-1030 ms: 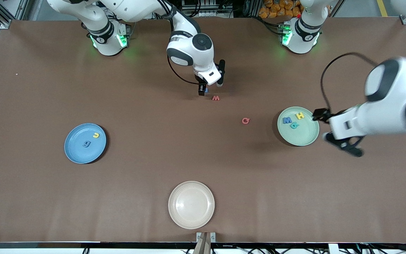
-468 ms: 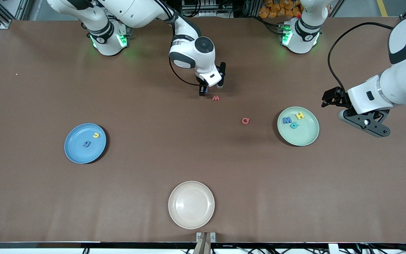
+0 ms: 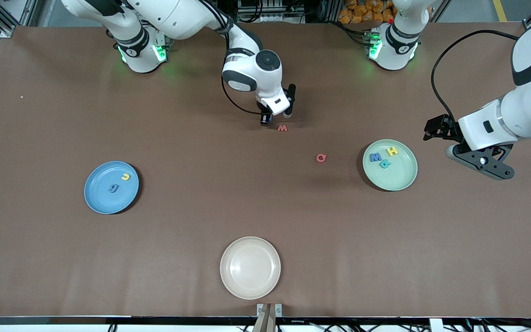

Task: Sort upper and lower case letters into plates
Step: 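Carry the blue m to the blue plate with the right gripper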

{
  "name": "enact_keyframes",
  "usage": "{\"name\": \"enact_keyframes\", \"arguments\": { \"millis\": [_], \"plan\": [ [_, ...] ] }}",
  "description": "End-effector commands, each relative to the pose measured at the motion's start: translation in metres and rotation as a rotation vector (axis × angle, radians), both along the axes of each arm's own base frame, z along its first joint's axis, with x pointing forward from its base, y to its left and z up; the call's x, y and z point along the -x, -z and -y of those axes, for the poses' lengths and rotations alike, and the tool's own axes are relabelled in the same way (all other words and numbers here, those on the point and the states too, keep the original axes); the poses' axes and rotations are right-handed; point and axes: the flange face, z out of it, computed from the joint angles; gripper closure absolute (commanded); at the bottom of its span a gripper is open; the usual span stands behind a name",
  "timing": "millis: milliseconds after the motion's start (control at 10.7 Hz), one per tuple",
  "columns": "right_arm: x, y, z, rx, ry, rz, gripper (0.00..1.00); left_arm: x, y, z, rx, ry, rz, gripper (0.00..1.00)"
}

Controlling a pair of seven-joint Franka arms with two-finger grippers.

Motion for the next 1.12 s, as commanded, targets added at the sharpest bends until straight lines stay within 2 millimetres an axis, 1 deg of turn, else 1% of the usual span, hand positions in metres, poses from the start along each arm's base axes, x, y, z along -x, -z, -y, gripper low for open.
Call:
{"name": "enact_keyframes", "arguments": {
  "millis": [0, 94, 187, 281, 375, 468, 562, 655, 749, 843, 936, 1030],
  "plan": [
    [-0.010, -0.001, -0.001, 0.003, 0.026, 0.026, 1.00, 0.005, -0.004, -0.003, 0.005, -0.002, -0.007, 0.00],
    [-0.020, -0.008, 0.006, 0.010, 0.059, 0.037, 1.00, 0.005, -0.004, -0.003, 0.005, -0.002, -0.007, 0.00],
    [-0.046, -0.032, 0.024, 0.026, 0.097, 0.065, 1.00, 0.005, -0.004, -0.003, 0.005, -0.002, -0.007, 0.00],
    [-0.061, -0.054, 0.042, 0.072, 0.143, 0.073, 1.00, 0.005, -0.004, -0.003, 0.005, -0.002, -0.007, 0.00],
    [-0.079, -0.082, 0.060, 0.081, 0.262, 0.024, 1.00, 0.005, -0.004, -0.003, 0.005, -0.002, -0.007, 0.00],
    [-0.103, -0.110, 0.088, 0.084, 0.342, -0.027, 1.00, 0.005, -0.004, -0.003, 0.005, -0.002, -0.006, 0.00],
    [-0.132, -0.137, 0.126, 0.089, 0.370, -0.057, 1.00, 0.005, -0.003, -0.004, 0.004, -0.004, -0.007, 0.00],
    [-0.161, -0.163, 0.174, 0.106, 0.414, -0.077, 1.00, 0.005, -0.003, -0.004, 0.004, -0.002, -0.009, 0.00],
    [-0.183, -0.186, 0.220, 0.110, 0.464, -0.091, 1.00, 0.005, -0.003, -0.004, 0.005, 0.000, -0.009, 0.00],
    [-0.203, -0.199, 0.269, 0.121, 0.544, -0.121, 1.00, 0.005, -0.003, -0.004, 0.005, 0.000, -0.009, 0.00],
    [-0.221, -0.199, 0.324, 0.131, 0.653, -0.176, 1.00, 0.005, -0.003, -0.004, 0.005, 0.000, -0.009, 0.00],
    [-0.233, -0.195, 0.373, 0.138, 0.746, -0.229, 1.00, 0.005, -0.003, -0.004, 0.005, 0.000, -0.009, 0.00]
  ]
}}
